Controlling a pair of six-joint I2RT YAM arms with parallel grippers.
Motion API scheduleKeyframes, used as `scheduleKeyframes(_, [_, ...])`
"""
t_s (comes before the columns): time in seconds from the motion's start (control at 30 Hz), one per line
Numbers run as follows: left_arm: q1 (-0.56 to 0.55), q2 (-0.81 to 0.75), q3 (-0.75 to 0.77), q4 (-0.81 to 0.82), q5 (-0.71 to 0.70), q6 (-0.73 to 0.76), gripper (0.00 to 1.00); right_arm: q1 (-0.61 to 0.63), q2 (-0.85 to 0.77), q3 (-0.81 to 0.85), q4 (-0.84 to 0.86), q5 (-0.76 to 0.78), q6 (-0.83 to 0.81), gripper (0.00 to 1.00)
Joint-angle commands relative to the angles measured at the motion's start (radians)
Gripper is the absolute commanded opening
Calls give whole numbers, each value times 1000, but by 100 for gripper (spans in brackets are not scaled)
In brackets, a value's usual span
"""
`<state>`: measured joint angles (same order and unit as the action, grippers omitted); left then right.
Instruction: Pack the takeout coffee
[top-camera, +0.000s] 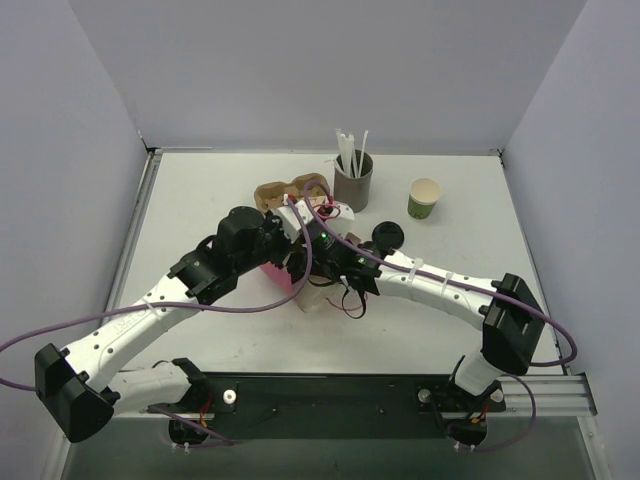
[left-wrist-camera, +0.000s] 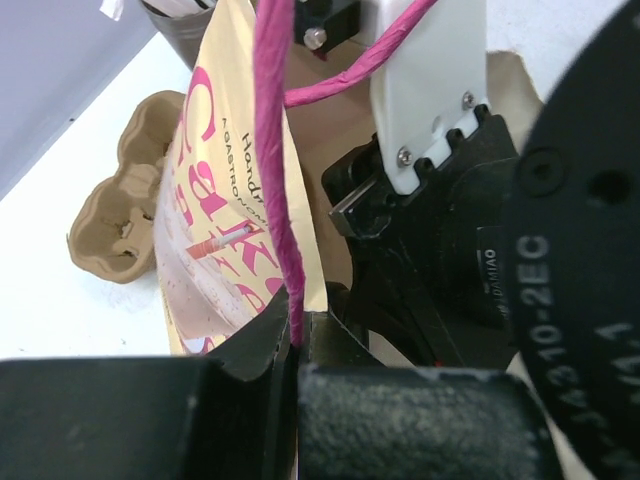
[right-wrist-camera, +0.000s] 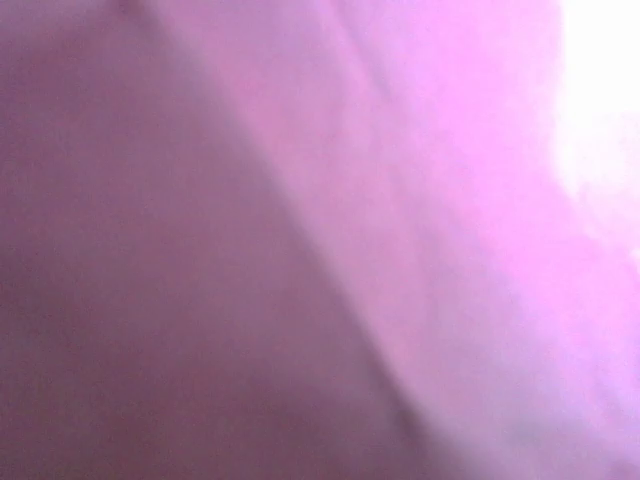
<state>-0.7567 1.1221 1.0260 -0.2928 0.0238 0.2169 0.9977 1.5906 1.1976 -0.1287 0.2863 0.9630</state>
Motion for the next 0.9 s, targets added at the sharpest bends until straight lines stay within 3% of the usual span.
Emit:
scheduleKeyframes(0.0, [-13, -12, -9, 43, -61, -11, 0, 15, -53, 65, -22, 37, -40, 0])
scheduleKeyframes(0.1, [-13, -27, -30, 70, -65, -20, 0, 16, -49, 69, -25, 37, -44, 0])
scheduleKeyframes(0.27, [-13, -39, -35, 95, -48, -40, 0, 16, -23, 30, 49, -5, -47, 14])
scheduleKeyframes(0.5, [-13, -48, -43, 107, -27, -56, 0, 18, 12, 7, 121, -16, -98, 53])
scheduleKeyframes(0.6, [-12, -44, -40, 107, -27, -56, 0, 16, 38, 5, 156, -28, -115, 64])
scheduleKeyframes(0.87, [0, -33, -32, 119, -24, -68, 0, 18, 69, -43, 288, -44, -152, 73])
